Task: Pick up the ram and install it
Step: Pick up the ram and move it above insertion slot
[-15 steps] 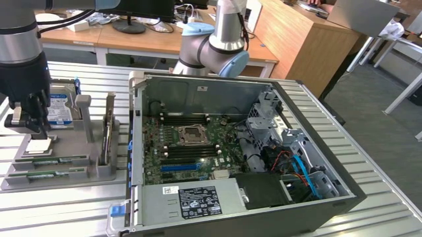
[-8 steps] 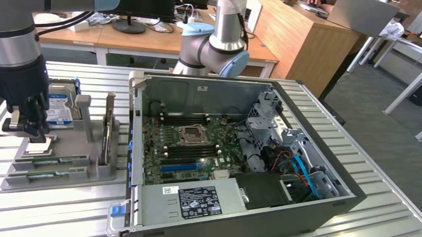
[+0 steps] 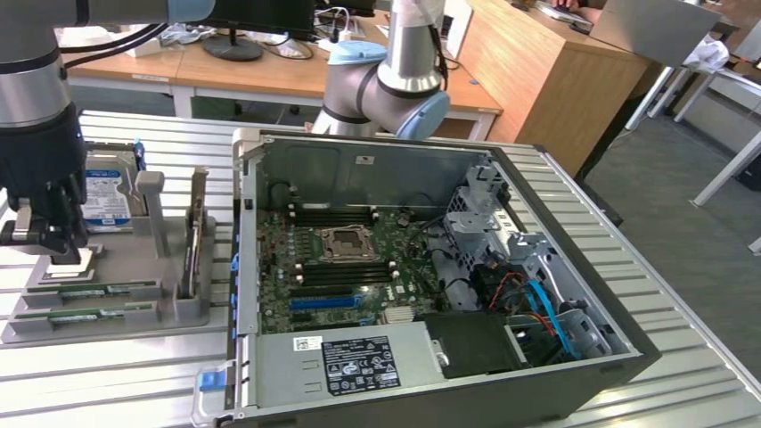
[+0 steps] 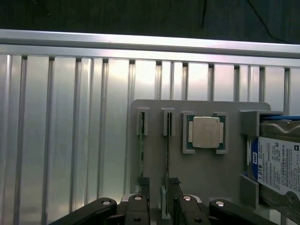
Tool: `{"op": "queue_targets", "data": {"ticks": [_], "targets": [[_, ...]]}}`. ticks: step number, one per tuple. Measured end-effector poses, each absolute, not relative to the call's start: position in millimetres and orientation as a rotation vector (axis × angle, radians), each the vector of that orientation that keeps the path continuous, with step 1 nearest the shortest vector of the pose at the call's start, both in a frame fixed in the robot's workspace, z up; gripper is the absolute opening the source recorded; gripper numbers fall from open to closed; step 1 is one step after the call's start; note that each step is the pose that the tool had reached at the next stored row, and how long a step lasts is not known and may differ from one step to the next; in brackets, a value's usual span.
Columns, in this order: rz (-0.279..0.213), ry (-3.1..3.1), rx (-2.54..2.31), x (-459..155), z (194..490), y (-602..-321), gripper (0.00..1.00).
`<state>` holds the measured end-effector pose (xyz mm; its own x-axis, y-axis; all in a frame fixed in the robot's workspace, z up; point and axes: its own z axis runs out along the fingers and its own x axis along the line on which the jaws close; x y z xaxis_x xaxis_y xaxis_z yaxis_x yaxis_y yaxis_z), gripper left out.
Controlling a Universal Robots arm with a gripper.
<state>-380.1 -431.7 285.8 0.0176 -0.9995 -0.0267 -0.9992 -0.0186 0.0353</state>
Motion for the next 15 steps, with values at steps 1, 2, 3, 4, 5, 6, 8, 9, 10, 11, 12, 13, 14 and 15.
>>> {"op": "queue_targets", "data": {"ticks": [1,2,3,4,5,6,8,9,10,11,12,13,14,15], "targets": [[-0.069,-2.196,2.236,-380.1,285.7,-432.7,0.3],[-0.069,-2.196,2.236,-380.1,285.6,-433.8,0.3],[-0.069,-2.196,2.236,-380.1,285.6,-435.0,0.3],[-0.069,-2.196,2.236,-380.1,285.5,-436.4,0.3],[-0.069,-2.196,2.236,-380.1,285.3,-437.8,0.3],[-0.069,-2.196,2.236,-380.1,285.1,-439.3,0.3],[-0.069,-2.196,2.236,-380.1,284.9,-441.8,0.3],[-0.069,-2.196,2.236,-380.1,284.8,-443.0,0.3],[-0.069,-2.196,2.236,-380.1,284.6,-444.1,0.3],[-0.069,-2.196,2.236,-380.1,284.5,-444.8,0.3],[-0.069,-2.196,2.236,-380.1,284.5,-444.8,0.3],[-0.069,-2.196,2.236,-380.1,284.5,-444.8,0.3],[-0.069,-2.196,2.236,-380.1,284.5,-444.8,0.3],[-0.069,-2.196,2.236,-380.1,284.5,-444.8,0.3]]}}
